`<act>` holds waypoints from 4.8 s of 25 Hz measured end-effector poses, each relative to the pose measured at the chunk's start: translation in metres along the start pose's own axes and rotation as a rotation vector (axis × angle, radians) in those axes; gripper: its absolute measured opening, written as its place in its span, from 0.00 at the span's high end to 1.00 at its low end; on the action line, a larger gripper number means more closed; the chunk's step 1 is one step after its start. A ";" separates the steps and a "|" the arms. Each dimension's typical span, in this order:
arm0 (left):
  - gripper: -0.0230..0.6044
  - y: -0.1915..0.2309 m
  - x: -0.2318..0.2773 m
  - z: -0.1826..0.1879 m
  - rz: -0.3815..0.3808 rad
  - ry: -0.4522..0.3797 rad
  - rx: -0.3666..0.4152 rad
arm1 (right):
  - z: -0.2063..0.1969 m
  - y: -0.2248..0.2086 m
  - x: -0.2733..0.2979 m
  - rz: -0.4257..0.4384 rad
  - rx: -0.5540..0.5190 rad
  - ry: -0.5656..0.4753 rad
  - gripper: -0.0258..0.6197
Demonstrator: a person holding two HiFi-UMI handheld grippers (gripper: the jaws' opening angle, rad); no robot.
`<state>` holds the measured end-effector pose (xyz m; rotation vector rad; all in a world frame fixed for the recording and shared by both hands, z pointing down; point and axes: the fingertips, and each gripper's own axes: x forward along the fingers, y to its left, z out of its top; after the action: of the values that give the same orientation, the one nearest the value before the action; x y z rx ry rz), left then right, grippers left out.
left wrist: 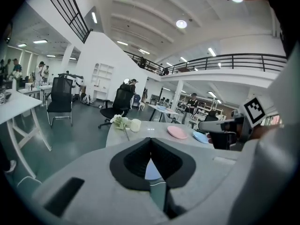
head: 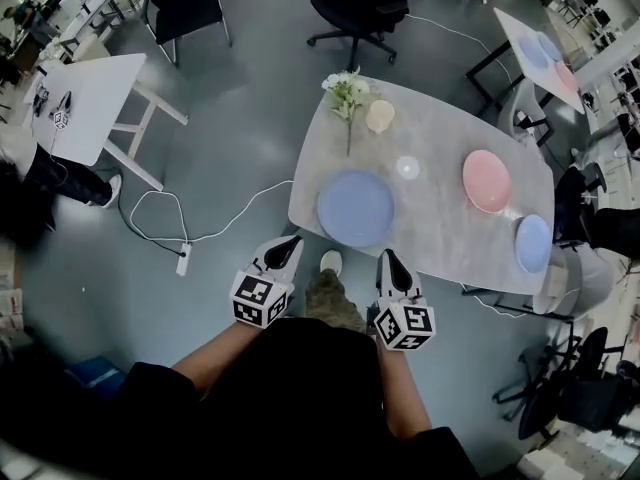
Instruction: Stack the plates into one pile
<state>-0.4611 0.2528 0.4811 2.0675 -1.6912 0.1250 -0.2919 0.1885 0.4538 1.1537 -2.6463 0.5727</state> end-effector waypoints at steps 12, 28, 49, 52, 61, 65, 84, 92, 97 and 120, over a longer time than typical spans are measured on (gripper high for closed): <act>0.93 0.070 0.126 -0.033 0.132 0.202 -0.019 | -0.022 -0.121 0.100 -0.057 -0.025 0.175 0.94; 0.72 0.123 0.203 -0.139 0.208 0.502 -0.246 | -0.166 -0.202 0.175 -0.006 0.003 0.611 0.88; 0.88 0.115 0.232 -0.186 0.093 0.681 -0.350 | -0.199 -0.211 0.194 -0.072 0.091 0.674 0.89; 0.89 0.114 0.228 -0.179 0.100 0.651 -0.400 | -0.200 -0.210 0.189 -0.097 0.136 0.677 0.89; 0.90 0.115 0.213 -0.141 0.110 0.579 -0.361 | -0.169 -0.195 0.184 -0.133 0.157 0.594 0.91; 0.90 0.121 0.198 -0.125 0.091 0.567 -0.341 | -0.155 -0.174 0.179 -0.167 0.148 0.580 0.91; 0.89 0.058 0.177 -0.101 -0.184 0.557 -0.272 | -0.151 -0.161 0.071 -0.362 0.295 0.501 0.91; 0.89 -0.006 0.201 -0.092 -0.228 0.558 -0.206 | -0.136 -0.212 0.028 -0.403 0.329 0.419 0.91; 0.89 -0.059 0.232 -0.096 -0.250 0.575 -0.139 | -0.136 -0.259 -0.008 -0.419 0.392 0.375 0.92; 0.90 -0.403 0.398 -0.136 -0.341 0.667 -0.015 | -0.118 -0.547 -0.239 -0.528 0.542 0.256 0.92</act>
<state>0.0447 0.0027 0.6248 1.9618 -0.9294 0.6101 0.2755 0.0563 0.6293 1.6985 -1.8982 1.2580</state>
